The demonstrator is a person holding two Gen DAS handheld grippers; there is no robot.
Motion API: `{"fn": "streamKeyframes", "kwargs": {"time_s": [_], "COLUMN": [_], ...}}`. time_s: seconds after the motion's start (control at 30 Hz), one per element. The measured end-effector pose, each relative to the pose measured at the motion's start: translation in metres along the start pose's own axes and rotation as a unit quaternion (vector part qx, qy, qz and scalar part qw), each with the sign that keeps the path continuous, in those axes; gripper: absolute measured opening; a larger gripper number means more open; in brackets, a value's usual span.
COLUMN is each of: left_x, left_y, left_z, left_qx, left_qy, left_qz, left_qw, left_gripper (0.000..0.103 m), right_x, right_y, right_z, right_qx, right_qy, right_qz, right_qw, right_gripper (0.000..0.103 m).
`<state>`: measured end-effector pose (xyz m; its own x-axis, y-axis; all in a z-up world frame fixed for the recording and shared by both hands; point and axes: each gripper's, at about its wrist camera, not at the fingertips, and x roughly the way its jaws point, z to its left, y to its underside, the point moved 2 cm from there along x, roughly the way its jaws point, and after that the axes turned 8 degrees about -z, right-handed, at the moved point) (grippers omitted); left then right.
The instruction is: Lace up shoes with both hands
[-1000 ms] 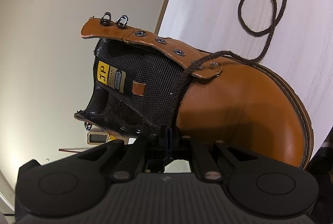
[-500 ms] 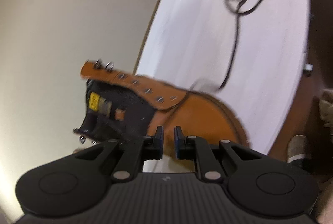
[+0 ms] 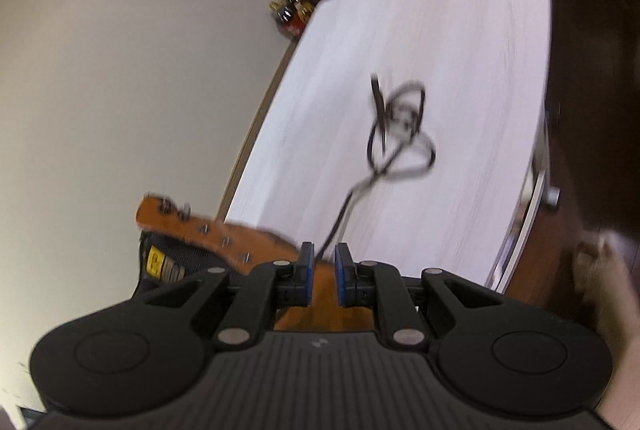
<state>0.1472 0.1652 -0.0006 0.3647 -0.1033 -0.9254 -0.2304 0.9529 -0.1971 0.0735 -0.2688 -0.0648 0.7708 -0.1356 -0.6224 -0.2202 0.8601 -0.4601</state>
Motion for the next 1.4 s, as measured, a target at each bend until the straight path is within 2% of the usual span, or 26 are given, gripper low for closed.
{"fn": "streamKeyframes", "kwargs": {"time_s": [0.1, 0.23, 0.37, 0.47, 0.6, 0.63, 0.67, 0.87, 0.93, 0.97, 1.0, 1.17, 1.23, 1.3, 1.33, 1.4], "left_x": [-0.002, 0.006, 0.017, 0.006, 0.005, 0.004, 0.005, 0.003, 0.005, 0.006, 0.006, 0.001, 0.000, -0.001, -0.001, -0.002], "left_y": [-0.033, -0.075, -0.099, -0.111, -0.114, -0.115, -0.114, -0.116, -0.115, -0.115, -0.113, -0.102, -0.096, -0.088, -0.085, -0.081], "left_z": [-0.025, -0.052, -0.071, -0.076, -0.073, -0.073, -0.075, -0.072, -0.074, -0.075, -0.075, -0.075, -0.074, -0.074, -0.073, -0.072], "left_qx": [0.011, 0.008, -0.007, -0.011, -0.024, -0.029, -0.031, -0.035, -0.032, -0.029, -0.026, -0.029, -0.032, -0.034, -0.035, -0.039], "left_qy": [0.016, 0.037, 0.047, 0.050, 0.049, 0.049, 0.050, 0.066, 0.072, 0.077, 0.079, 0.078, 0.075, 0.072, 0.070, 0.069], "left_qz": [-0.024, -0.035, -0.023, -0.009, 0.001, 0.005, 0.007, 0.006, 0.004, 0.002, 0.001, -0.002, 0.000, 0.000, -0.002, -0.011], "left_qw": [0.9995, 0.9987, 0.9986, 0.9987, 0.9985, 0.9984, 0.9982, 0.9972, 0.9969, 0.9966, 0.9966, 0.9966, 0.9967, 0.9968, 0.9969, 0.9968], "left_gripper": [0.002, 0.002, 0.002, 0.002, 0.002, 0.002, 0.002, 0.005, 0.010, 0.010, 0.011, 0.011, 0.014, 0.015, 0.015, 0.015], "right_x": [0.015, 0.056, 0.101, 0.135, 0.162, 0.164, 0.164, 0.134, 0.128, 0.128, 0.130, 0.151, 0.160, 0.165, 0.165, 0.149], "right_y": [-0.033, -0.065, -0.094, -0.116, -0.128, -0.128, -0.128, -0.136, -0.137, -0.137, -0.137, -0.125, -0.120, -0.115, -0.114, -0.113], "right_z": [0.001, -0.006, -0.014, -0.020, -0.025, -0.026, -0.027, -0.033, -0.036, -0.036, -0.036, -0.028, -0.024, -0.020, -0.019, -0.008], "right_qx": [-0.059, -0.079, -0.091, -0.100, -0.103, -0.105, -0.105, -0.040, -0.032, -0.035, -0.043, -0.078, -0.094, -0.108, -0.112, -0.122], "right_qy": [0.011, 0.018, 0.023, 0.027, 0.024, 0.025, 0.025, -0.006, -0.008, -0.004, 0.005, 0.021, 0.026, 0.040, 0.042, 0.024], "right_qz": [-0.003, 0.024, 0.054, 0.077, 0.106, 0.110, 0.112, 0.107, 0.106, 0.104, 0.100, 0.096, 0.097, 0.099, 0.100, 0.095], "right_qw": [0.998, 0.996, 0.994, 0.992, 0.989, 0.988, 0.988, 0.993, 0.994, 0.994, 0.994, 0.992, 0.990, 0.988, 0.988, 0.988], "right_gripper": [0.015, 0.015, 0.015, 0.017, 0.016, 0.005, 0.001, 0.001, 0.007, 0.011, 0.018, 0.019, 0.018, 0.014, 0.004, 0.004]}}
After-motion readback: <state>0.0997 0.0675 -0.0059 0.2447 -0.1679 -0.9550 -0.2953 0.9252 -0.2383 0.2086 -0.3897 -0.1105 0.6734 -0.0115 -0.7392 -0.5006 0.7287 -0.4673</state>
